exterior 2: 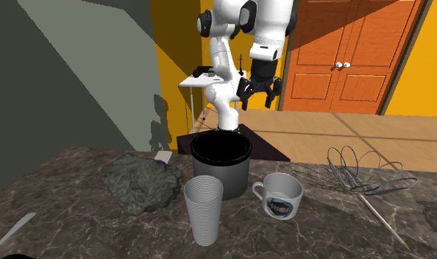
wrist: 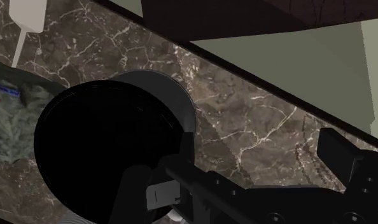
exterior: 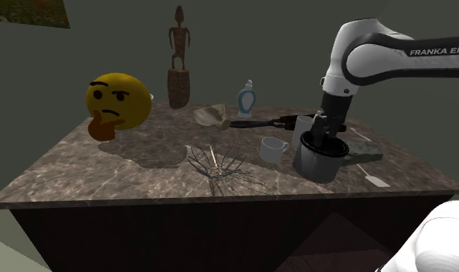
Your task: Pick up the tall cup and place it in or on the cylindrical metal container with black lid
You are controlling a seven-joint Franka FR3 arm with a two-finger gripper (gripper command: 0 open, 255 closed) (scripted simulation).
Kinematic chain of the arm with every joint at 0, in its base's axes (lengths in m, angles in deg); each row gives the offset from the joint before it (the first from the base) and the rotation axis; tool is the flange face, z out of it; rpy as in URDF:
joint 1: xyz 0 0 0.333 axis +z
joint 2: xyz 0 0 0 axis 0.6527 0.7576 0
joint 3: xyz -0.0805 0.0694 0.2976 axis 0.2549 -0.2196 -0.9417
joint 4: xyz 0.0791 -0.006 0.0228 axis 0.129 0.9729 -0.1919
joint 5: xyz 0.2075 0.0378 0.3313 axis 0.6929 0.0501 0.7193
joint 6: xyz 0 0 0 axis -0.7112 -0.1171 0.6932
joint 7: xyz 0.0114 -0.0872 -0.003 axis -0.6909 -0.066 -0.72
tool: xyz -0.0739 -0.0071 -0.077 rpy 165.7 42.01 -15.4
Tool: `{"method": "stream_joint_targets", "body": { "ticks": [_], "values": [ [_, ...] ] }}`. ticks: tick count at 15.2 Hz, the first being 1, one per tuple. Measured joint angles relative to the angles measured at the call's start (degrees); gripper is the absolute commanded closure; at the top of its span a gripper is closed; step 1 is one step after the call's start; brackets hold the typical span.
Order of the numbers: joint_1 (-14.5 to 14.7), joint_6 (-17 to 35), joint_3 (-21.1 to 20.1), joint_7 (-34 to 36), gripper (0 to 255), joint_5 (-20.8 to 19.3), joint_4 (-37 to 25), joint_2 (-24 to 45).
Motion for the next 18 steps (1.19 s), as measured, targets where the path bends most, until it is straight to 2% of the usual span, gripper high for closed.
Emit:
{"method": "stream_joint_targets", "body": {
  "ticks": [4,9,18],
  "values": [
    [-1.09,4.99,3.72,-4.59,0,-1.85,-3.46,7.03],
    [-1.77,9.78,7.38,-9.74,0,-2.25,-9.33,15.95],
    [-3.63,15.59,13.08,-20.73,0,1.52,-23.76,33.43]
  ]
}}
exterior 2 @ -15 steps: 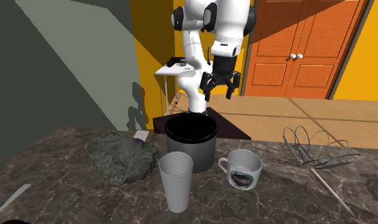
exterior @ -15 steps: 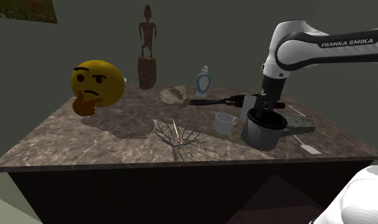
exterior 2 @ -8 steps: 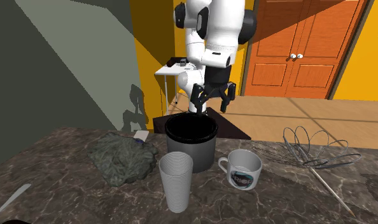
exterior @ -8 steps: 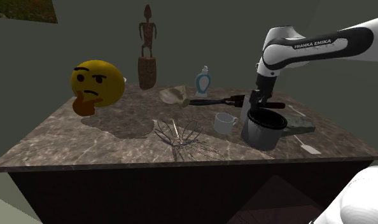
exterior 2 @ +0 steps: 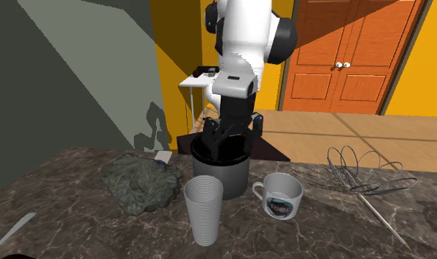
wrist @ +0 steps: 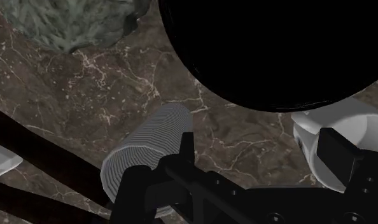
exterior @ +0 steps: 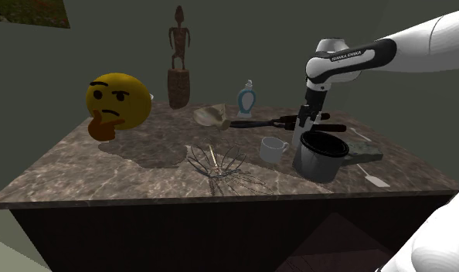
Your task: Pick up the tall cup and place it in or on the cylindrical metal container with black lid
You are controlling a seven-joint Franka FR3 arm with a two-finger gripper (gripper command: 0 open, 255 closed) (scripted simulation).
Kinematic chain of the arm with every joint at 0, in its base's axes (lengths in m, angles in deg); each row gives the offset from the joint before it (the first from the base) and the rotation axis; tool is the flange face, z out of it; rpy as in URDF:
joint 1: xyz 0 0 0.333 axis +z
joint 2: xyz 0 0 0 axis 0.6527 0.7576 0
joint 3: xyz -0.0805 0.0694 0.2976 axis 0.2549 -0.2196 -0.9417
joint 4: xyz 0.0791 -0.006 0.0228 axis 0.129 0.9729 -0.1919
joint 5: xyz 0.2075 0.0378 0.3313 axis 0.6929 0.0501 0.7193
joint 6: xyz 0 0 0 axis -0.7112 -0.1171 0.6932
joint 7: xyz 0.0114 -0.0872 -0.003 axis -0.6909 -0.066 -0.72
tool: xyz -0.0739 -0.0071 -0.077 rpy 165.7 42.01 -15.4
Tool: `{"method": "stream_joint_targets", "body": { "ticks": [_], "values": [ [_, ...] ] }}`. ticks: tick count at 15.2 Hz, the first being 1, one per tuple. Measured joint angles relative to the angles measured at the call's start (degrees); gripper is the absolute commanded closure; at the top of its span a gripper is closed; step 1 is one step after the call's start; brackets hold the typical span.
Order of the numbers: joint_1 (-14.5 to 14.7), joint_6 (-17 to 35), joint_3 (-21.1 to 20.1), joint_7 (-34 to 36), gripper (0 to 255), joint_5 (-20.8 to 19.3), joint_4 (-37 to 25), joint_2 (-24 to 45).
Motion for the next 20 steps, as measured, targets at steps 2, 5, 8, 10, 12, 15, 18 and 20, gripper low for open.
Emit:
{"method": "stream_joint_targets", "body": {
  "ticks": [2,5,8,10,12,15,18,20],
  "values": [
    [-0.67,0.67,0.74,-2.38,0,1.53,-3.87,4.08],
    [-2.24,1.04,1.6,-6.19,0,4.15,-10.31,10.35],
    [-2.81,2.4,1.62,-7.28,0,5.28,-11.87,13.16],
    [-2.98,3.53,1.61,-7.54,0,5.56,-11.43,13.85],
    [-3.05,4.87,1.55,-7.63,0,5.83,-10.81,14.6],
    [-3.16,5.85,1.54,-7.79,0,6.01,-10.25,15.05],
    [-3.16,6.0,1.54,-7.78,0,6.0,-10.09,15.02],
    [-3.16,6.01,1.54,-7.78,0,6.0,-10.08,15.02]
  ]
}}
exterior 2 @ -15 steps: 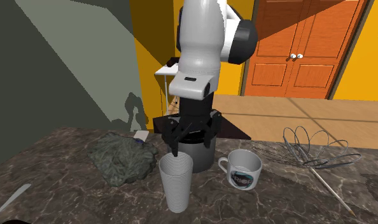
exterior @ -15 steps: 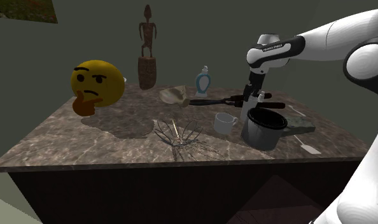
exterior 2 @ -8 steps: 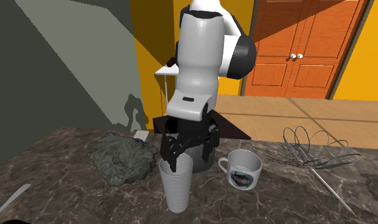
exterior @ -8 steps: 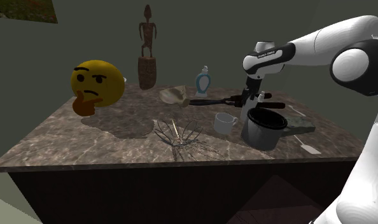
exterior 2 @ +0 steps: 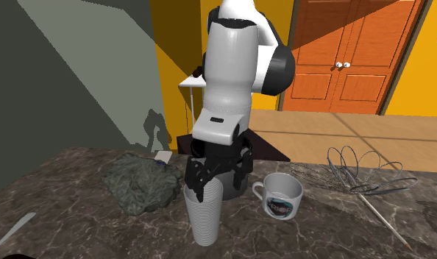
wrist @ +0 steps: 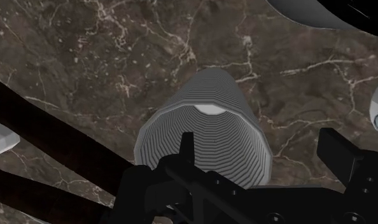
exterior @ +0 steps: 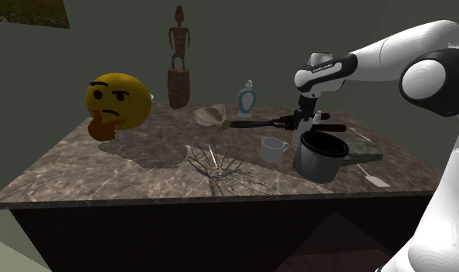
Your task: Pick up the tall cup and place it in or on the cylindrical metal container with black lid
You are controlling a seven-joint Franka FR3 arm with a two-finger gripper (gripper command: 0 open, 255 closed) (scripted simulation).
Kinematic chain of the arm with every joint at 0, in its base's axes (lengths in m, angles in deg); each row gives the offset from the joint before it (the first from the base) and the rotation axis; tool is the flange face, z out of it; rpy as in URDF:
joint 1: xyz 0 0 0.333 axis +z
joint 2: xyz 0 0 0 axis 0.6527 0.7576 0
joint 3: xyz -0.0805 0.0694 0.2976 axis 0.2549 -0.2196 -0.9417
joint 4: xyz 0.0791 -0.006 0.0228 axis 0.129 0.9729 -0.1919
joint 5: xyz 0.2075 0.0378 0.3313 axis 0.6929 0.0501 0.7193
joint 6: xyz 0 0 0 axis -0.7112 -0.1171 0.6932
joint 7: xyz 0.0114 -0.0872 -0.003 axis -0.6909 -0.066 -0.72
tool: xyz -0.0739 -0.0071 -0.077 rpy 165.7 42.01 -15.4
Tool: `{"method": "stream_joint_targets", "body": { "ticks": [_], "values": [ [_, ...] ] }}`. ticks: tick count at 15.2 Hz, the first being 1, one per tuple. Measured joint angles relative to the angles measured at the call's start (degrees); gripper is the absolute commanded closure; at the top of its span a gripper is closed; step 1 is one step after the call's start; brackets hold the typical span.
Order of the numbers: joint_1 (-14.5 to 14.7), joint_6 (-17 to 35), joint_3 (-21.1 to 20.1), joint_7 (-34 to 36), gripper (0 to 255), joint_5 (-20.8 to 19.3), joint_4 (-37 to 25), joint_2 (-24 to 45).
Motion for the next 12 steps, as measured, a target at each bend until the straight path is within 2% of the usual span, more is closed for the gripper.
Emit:
{"method": "stream_joint_targets", "body": {
  "ticks": [1,12],
  "values": [
    [0.0,0.0,0.0,0.0,255,0.0,0.0,0.0],
    [0.01,-0.4,0.0,0.01,255,-0.02,-0.34,-0.05]
  ]
}}
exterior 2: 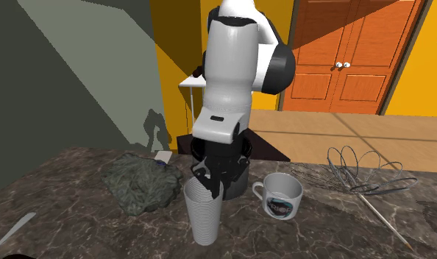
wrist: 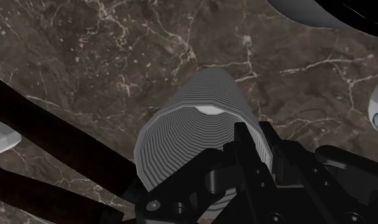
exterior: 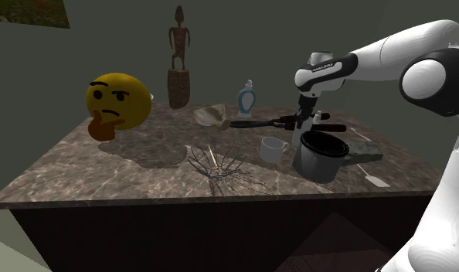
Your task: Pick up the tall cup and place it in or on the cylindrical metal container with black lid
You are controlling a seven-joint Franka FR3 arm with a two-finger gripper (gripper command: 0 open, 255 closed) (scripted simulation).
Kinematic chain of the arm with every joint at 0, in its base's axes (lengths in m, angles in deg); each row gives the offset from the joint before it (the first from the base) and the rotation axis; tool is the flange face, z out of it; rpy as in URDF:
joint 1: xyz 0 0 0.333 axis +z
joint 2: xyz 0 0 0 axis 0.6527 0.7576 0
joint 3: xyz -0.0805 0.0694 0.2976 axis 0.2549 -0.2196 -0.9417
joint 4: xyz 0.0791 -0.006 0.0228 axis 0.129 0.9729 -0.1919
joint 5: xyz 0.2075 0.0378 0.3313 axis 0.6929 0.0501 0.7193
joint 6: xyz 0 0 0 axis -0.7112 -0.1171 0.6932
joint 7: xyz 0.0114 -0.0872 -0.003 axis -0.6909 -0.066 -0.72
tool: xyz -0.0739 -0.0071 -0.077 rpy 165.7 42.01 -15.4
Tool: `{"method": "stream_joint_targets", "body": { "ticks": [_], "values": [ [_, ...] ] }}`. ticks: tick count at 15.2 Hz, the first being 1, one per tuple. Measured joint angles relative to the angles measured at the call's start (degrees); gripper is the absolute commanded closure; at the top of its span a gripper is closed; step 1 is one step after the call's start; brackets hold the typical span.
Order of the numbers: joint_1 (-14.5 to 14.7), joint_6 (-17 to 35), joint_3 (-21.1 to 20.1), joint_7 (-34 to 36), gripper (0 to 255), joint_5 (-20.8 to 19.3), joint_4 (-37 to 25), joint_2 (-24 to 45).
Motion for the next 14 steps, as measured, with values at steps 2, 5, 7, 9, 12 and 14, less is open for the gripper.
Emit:
{"method": "stream_joint_targets", "body": {
  "ticks": [2,5,7,9,12,14],
  "values": [
    [0.04,-1.14,0.04,0.05,255,-0.14,-0.8,-0.38],
    [0.11,-3.2,0.09,0.12,255,-0.35,-2.3,-0.98],
    [0.06,-4.57,0.16,0.02,255,-0.45,-3.35,-1.32],
    [0.06,-5.98,0.19,0.02,255,-0.53,-4.56,-1.53],
    [0.1,-8.24,0.21,0.03,255,-0.67,-6.45,-1.93],
    [0.1,-9.6,0.27,0.0,255,-0.8,-7.44,-2.33]
  ]
}}
